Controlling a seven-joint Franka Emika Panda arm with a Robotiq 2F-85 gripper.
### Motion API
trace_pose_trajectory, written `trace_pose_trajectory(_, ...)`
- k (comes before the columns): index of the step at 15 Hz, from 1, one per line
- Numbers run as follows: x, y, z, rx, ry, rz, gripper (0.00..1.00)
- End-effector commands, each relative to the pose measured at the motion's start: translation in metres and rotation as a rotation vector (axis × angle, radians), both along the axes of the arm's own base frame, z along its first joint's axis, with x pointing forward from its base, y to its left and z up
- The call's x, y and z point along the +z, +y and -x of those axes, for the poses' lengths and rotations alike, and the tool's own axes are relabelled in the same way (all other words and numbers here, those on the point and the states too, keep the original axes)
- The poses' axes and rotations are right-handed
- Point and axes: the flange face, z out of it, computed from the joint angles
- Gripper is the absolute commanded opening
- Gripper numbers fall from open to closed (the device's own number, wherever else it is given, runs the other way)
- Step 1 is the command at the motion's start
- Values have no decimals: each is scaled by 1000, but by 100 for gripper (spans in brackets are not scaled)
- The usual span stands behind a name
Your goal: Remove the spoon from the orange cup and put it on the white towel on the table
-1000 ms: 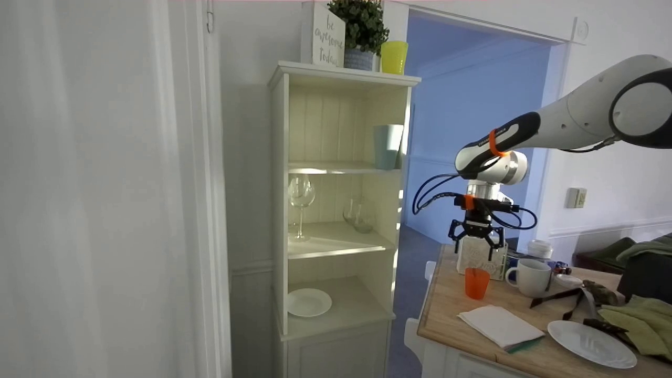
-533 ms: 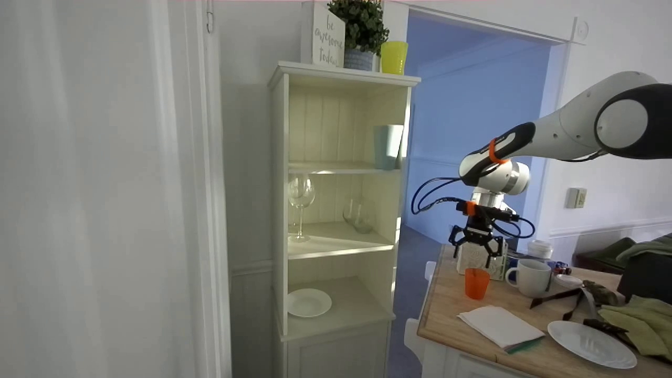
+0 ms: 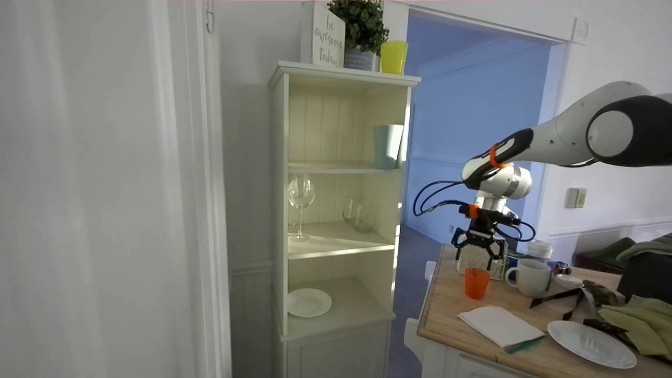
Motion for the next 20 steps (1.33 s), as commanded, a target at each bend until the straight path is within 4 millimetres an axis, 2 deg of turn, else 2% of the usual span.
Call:
trace_pose_trajectory(1, -10, -8, -10, -9, -5, -40, 100)
trace_pose_trajectory(9, -32, -13, -20, -13, 21, -36, 100)
trace_pose_trajectory(10, -33, -14, -21, -12, 20, -33, 95)
trace_pose_trajectory(12, -35, -15, -24, -11, 25, -32, 71)
trace_pose_trajectory(13, -35, -15, -24, -11, 26, -32, 68)
trace_pose_trajectory(16, -35, -16, -27, -10, 23, -28, 48)
trace_pose_trajectory(20, -31, -19, -28, -13, 19, -24, 34)
